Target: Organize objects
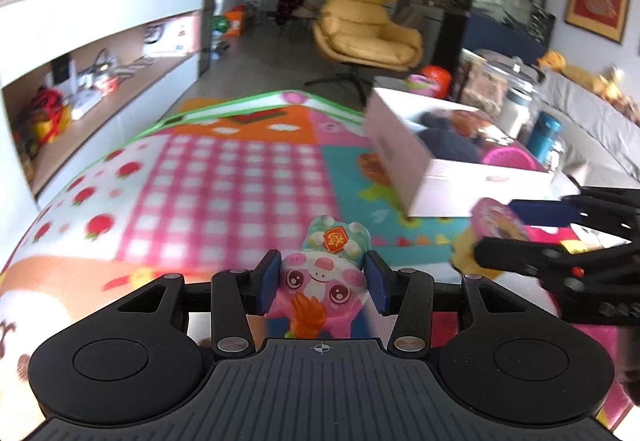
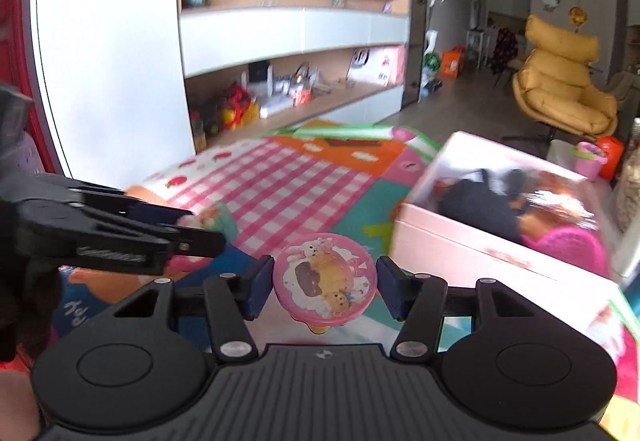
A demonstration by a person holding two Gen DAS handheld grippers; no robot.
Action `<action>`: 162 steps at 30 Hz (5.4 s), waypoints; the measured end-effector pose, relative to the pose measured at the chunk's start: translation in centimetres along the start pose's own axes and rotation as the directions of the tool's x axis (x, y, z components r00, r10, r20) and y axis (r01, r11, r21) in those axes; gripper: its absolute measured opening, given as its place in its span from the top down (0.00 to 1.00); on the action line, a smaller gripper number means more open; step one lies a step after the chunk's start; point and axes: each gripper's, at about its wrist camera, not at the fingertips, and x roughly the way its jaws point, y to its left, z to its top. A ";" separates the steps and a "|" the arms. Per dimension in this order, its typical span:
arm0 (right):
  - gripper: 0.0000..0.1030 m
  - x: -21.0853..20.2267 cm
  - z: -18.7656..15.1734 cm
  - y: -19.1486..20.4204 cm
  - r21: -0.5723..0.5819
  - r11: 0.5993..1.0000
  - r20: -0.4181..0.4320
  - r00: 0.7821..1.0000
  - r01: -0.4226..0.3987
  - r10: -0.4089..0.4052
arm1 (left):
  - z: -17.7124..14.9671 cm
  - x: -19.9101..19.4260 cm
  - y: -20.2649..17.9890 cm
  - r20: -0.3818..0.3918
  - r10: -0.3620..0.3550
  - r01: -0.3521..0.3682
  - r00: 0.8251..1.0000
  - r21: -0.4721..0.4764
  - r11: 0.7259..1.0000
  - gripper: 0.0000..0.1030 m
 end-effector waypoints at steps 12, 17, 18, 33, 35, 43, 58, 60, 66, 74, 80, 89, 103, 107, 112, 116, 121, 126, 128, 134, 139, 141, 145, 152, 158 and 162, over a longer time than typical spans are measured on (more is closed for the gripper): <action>0.46 -5.4 -3.4 -6.6 0.096 0.985 0.115 0.982 0.140 -0.151 | 11.9 7.9 -12.2 0.057 -0.322 0.319 0.945 0.064 0.946 0.49; 0.46 -5.2 -4.2 -7.7 0.117 0.980 0.102 0.980 0.160 -0.172 | 11.6 13.4 -15.6 0.020 -0.226 0.222 0.974 0.126 0.967 0.50; 0.46 -5.3 -4.4 -7.9 0.118 0.979 0.104 0.978 0.167 -0.179 | 11.3 13.4 -15.2 0.030 -0.228 0.223 0.973 0.116 0.968 0.50; 0.46 -2.2 -3.7 -10.2 0.169 0.967 0.015 0.980 0.192 -0.197 | 11.3 17.3 -16.0 -0.077 -0.246 0.257 0.966 0.210 0.943 0.43; 0.46 -2.2 -3.9 -10.0 0.163 0.965 0.003 0.978 0.203 -0.206 | 11.0 17.5 -16.8 -0.078 -0.216 0.230 0.973 0.307 0.924 0.44; 0.46 -1.1 -4.0 -10.6 0.149 0.959 -0.052 0.971 0.239 -0.234 | 11.0 15.8 -12.3 0.006 -0.331 0.324 0.944 0.180 0.929 0.46; 0.44 1.2 8.9 -13.0 0.249 0.945 0.213 0.940 0.211 -0.266 | 5.6 10.3 -1.5 0.092 -0.198 0.210 0.976 -0.135 0.968 0.48; 0.28 3.5 10.9 -14.1 0.299 0.937 0.206 0.946 0.183 -0.250 | 4.9 10.3 -1.7 0.068 -0.183 0.190 0.981 -0.121 0.974 0.48; 0.22 4.1 8.5 -13.5 0.338 0.901 0.086 0.944 0.272 -0.317 | 2.5 8.0 -2.0 0.040 -0.144 0.145 0.989 -0.043 0.988 0.48; 0.00 0.2 -2.0 -8.9 0.308 0.852 -0.113 0.906 0.423 -0.408 | -1.3 6.9 -4.0 -0.010 -0.044 0.044 0.999 0.003 0.999 0.48; 0.00 2.4 -5.3 -6.5 0.286 0.843 -0.214 0.888 0.456 -0.407 | -2.4 6.8 -5.2 0.008 0.018 -0.019 1.000 0.046 0.999 0.48; 0.00 4.6 -5.9 -8.2 0.334 0.832 -0.220 0.895 0.444 -0.389 | -2.3 8.0 -6.6 0.010 0.033 -0.033 0.999 0.075 0.997 0.42; 0.00 4.2 -6.6 -7.4 0.326 0.828 -0.176 0.890 0.455 -0.420 | -2.2 8.7 -7.6 0.006 0.059 -0.059 0.998 0.086 0.995 0.29; 0.00 4.1 -6.6 -7.5 0.310 0.842 -0.175 0.897 0.442 -0.407 | -2.1 8.8 -7.3 0.005 0.055 -0.055 0.998 0.080 0.995 0.29; 0.00 4.2 -6.6 -7.4 0.307 0.840 -0.177 0.894 0.448 -0.413 | -2.1 8.8 -7.3 0.005 0.056 -0.056 0.998 0.081 0.995 0.28; 0.00 4.2 -6.6 -7.4 0.311 0.836 -0.177 0.892 0.452 -0.417 | -2.1 8.8 -7.3 0.005 0.055 -0.055 0.998 0.079 0.995 0.28; 0.00 4.1 -6.6 -7.4 0.314 0.829 -0.178 0.887 0.462 -0.426 | -2.1 8.8 -7.2 0.006 0.055 -0.055 0.998 0.075 0.996 0.28; 0.00 4.2 -6.6 -7.4 0.316 0.830 -0.177 0.888 0.460 -0.425 | -2.1 8.8 -7.2 0.006 0.056 -0.057 0.998 0.074 0.996 0.28; 0.00 4.2 -6.6 -7.4 0.316 0.830 -0.178 0.888 0.460 -0.425 | -2.1 8.8 -7.2 0.006 0.057 -0.057 0.998 0.075 0.996 0.28; 0.00 4.2 -6.6 -7.4 0.315 0.830 -0.178 0.888 0.461 -0.425 | -2.1 8.8 -7.2 0.006 0.056 -0.056 0.998 0.074 0.996 0.28; 0.00 4.2 -6.6 -7.4 0.315 0.830 -0.177 0.888 0.460 -0.425 | -2.1 8.8 -7.2 0.006 0.058 -0.058 0.998 0.076 0.995 0.28; 0.00 4.2 -6.6 -7.4 0.316 0.830 -0.177 0.888 0.460 -0.425 | -2.1 8.8 -7.3 0.006 0.059 -0.059 0.998 0.077 0.995 0.28; 0.00 4.2 -6.6 -7.4 0.316 0.830 -0.177 0.888 0.460 -0.425 | -2.1 8.8 -7.3 0.006 0.064 -0.064 0.998 0.083 0.994 0.28; 0.00 4.2 -6.6 -7.4 0.316 0.830 -0.177 0.888 0.460 -0.425 | -2.1 8.8 -7.3 0.008 0.055 -0.055 0.998 0.065 0.996 0.28; 0.00 4.2 -6.6 -7.4 0.316 0.830 -0.177 0.888 0.460 -0.425 | -2.1 8.8 -7.4 0.007 0.059 -0.060 0.998 0.069 0.996 0.28; 0.00 4.2 -6.6 -7.4 0.316 0.830 -0.177 0.888 0.460 -0.425 | -2.1 8.8 -7.4 0.006 0.061 -0.062 0.998 0.071 0.996 0.28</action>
